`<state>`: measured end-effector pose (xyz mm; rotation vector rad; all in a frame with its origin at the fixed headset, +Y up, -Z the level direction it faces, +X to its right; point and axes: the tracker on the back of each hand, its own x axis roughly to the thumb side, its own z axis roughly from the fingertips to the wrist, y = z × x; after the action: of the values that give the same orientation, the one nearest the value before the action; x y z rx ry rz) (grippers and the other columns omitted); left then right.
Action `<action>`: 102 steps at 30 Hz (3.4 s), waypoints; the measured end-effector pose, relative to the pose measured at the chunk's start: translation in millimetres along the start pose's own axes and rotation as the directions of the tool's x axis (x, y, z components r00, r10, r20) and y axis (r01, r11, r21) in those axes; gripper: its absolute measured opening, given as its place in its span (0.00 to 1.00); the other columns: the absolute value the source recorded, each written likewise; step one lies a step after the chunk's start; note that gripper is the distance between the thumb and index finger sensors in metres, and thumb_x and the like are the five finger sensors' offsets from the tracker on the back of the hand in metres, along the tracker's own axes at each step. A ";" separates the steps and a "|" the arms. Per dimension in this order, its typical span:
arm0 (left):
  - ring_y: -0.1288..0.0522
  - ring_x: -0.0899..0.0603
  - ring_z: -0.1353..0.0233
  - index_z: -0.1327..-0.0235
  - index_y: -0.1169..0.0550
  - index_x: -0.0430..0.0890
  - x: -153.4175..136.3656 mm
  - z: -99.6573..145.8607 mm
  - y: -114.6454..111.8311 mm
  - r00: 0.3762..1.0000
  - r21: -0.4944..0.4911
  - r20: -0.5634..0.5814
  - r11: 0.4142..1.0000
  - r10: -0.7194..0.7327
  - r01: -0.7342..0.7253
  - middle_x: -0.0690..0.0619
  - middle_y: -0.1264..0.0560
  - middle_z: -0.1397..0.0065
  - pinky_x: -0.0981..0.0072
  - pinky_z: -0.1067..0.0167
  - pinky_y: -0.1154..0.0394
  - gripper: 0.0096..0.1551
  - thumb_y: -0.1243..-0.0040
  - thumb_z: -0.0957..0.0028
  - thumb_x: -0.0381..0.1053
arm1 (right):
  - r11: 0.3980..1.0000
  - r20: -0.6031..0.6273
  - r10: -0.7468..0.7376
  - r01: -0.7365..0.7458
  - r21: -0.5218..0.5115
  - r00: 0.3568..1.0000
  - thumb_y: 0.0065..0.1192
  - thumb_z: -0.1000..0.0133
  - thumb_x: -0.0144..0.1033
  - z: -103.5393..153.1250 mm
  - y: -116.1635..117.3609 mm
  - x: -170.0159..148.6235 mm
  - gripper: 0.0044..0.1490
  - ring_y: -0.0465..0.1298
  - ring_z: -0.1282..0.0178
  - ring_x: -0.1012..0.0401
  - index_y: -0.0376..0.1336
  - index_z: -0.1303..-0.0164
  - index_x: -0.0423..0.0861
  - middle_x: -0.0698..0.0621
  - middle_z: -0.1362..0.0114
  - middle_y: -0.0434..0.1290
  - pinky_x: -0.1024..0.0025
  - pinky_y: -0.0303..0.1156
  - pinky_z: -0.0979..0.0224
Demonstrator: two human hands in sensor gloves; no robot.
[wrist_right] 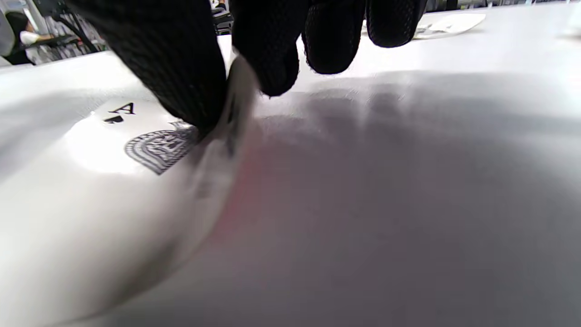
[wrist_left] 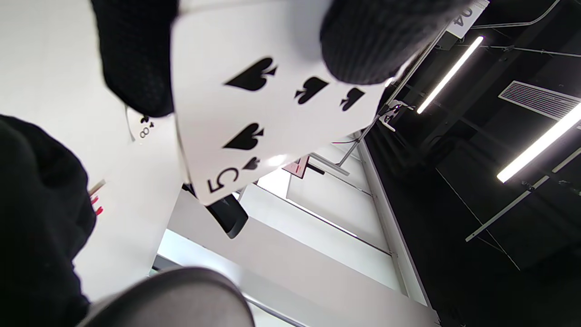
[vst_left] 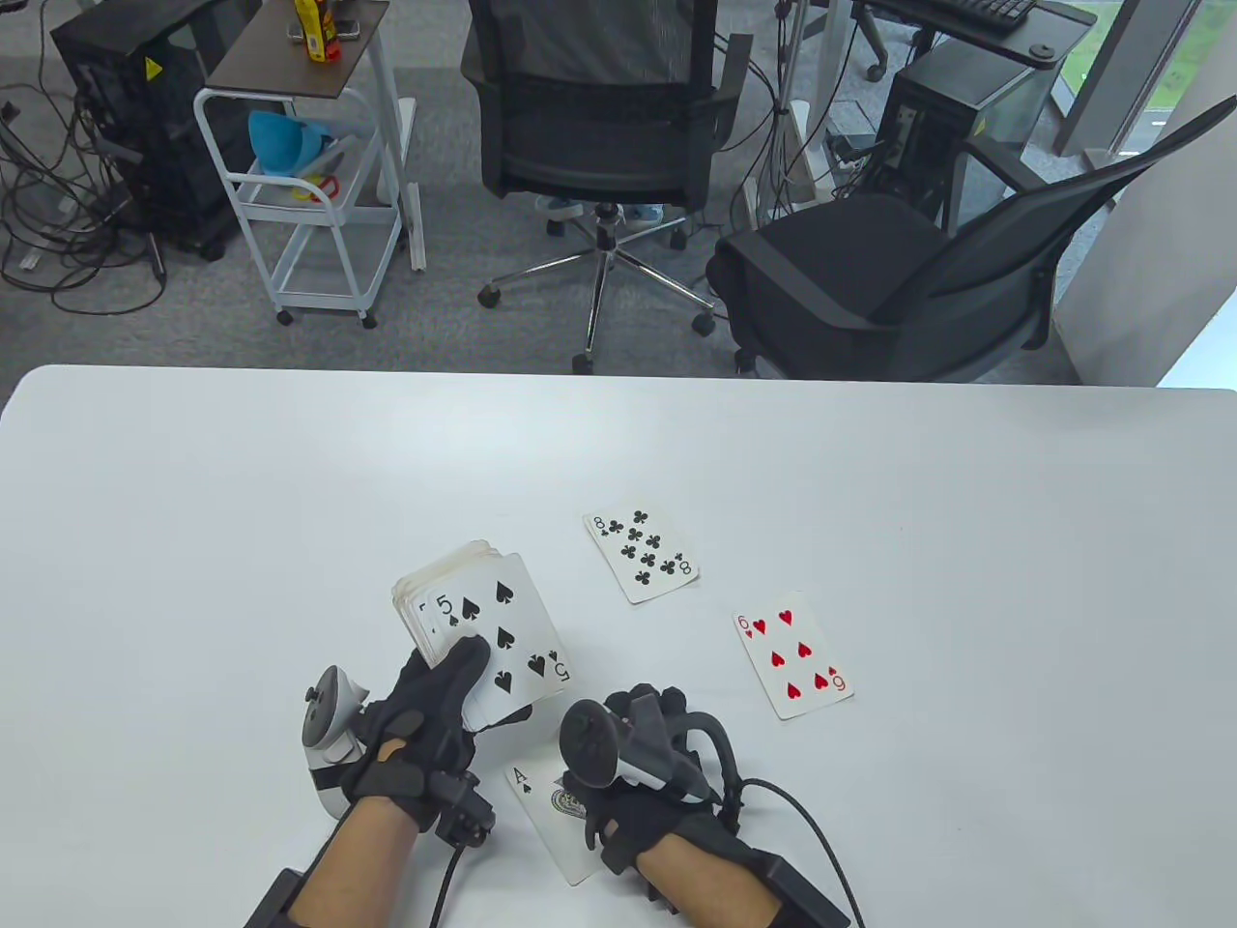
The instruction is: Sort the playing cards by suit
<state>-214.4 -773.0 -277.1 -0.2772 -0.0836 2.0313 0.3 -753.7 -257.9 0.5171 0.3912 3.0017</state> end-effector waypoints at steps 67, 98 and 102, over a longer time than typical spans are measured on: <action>0.24 0.37 0.27 0.22 0.37 0.54 -11.6 -2.2 -15.0 0.982 -0.142 -0.116 0.981 -0.151 0.135 0.51 0.30 0.22 0.53 0.45 0.14 0.37 0.33 0.39 0.61 | 0.570 0.240 -0.594 0.612 -0.548 0.768 0.70 0.41 0.43 22.9 -41.8 -80.5 0.24 0.64 0.23 0.37 0.72 0.45 0.37 0.39 0.27 0.70 0.28 0.51 0.26; 0.23 0.38 0.28 0.22 0.38 0.54 4.3 0.3 -0.3 0.998 -0.044 -0.032 0.997 -0.057 0.056 0.51 0.29 0.23 0.53 0.44 0.14 0.37 0.35 0.38 0.61 | 0.998 -0.045 -0.046 0.048 0.046 0.998 0.75 0.40 0.45 3.1 -0.3 -10.5 0.26 0.44 0.19 0.32 0.70 0.45 0.37 0.32 0.21 0.57 0.24 0.34 0.28; 0.23 0.38 0.28 0.22 0.38 0.54 3.2 0.0 -0.5 0.998 -0.049 -0.035 0.997 -0.059 0.058 0.51 0.29 0.23 0.53 0.44 0.15 0.37 0.35 0.39 0.62 | 0.993 -0.033 -0.121 0.121 -0.011 0.992 0.73 0.39 0.47 6.5 -11.1 -20.3 0.26 0.45 0.19 0.31 0.70 0.45 0.37 0.32 0.21 0.58 0.24 0.35 0.28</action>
<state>-215.4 -769.9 -277.5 -0.3379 -0.1172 1.9674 21.9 -743.7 -261.4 0.4267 0.3966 2.8969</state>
